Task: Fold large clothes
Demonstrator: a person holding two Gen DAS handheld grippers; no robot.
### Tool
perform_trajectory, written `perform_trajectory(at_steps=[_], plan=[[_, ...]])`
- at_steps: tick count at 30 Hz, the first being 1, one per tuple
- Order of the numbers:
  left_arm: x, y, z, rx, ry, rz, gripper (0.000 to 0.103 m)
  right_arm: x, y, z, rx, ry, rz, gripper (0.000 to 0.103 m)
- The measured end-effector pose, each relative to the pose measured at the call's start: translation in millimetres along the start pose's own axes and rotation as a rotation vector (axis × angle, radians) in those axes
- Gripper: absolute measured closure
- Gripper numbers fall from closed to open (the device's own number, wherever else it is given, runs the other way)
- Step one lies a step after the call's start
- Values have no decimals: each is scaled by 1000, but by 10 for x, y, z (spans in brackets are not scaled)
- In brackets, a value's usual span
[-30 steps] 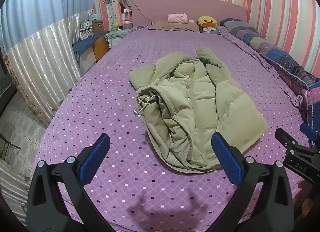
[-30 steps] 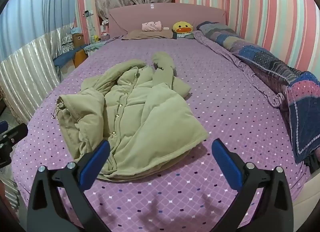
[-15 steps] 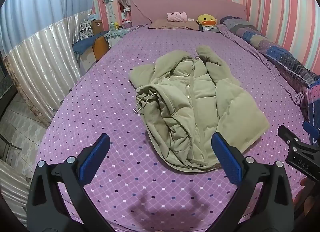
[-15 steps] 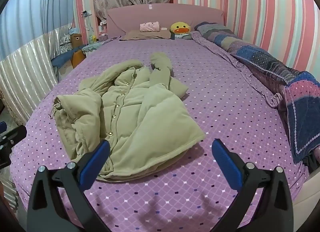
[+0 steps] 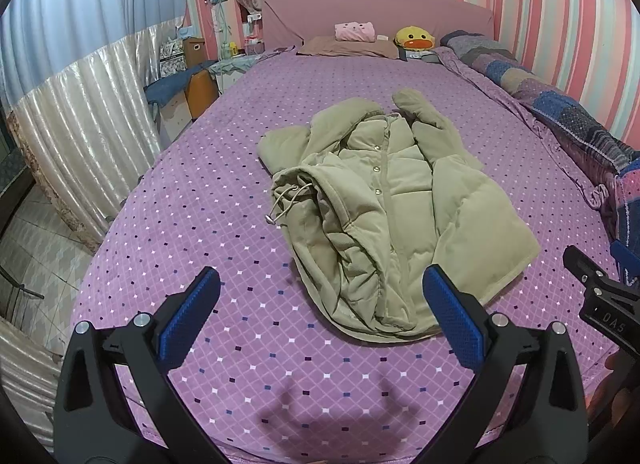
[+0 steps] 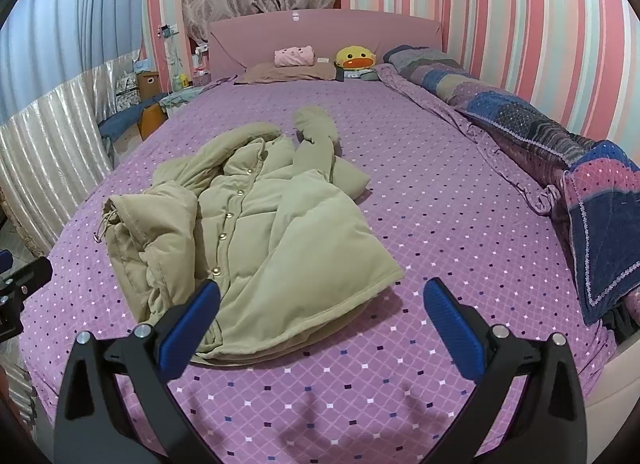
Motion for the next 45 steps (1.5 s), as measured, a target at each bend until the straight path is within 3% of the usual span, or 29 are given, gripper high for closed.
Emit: perform_trajectory(at_steps=[45], plan=[[66,2,91,-1,30,10,3,47,20,-61,16,-12,1,2]])
Point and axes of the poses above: each gripper's, at about its wrist camera, not at the fingertips, and x roughly against the way its jaws point, z to its left, y to its top, the point moved 3 cm from there along -x, roughly the way its jaws point, and after that the axes turned 11 degrees about -z, right-handed, at the moved point
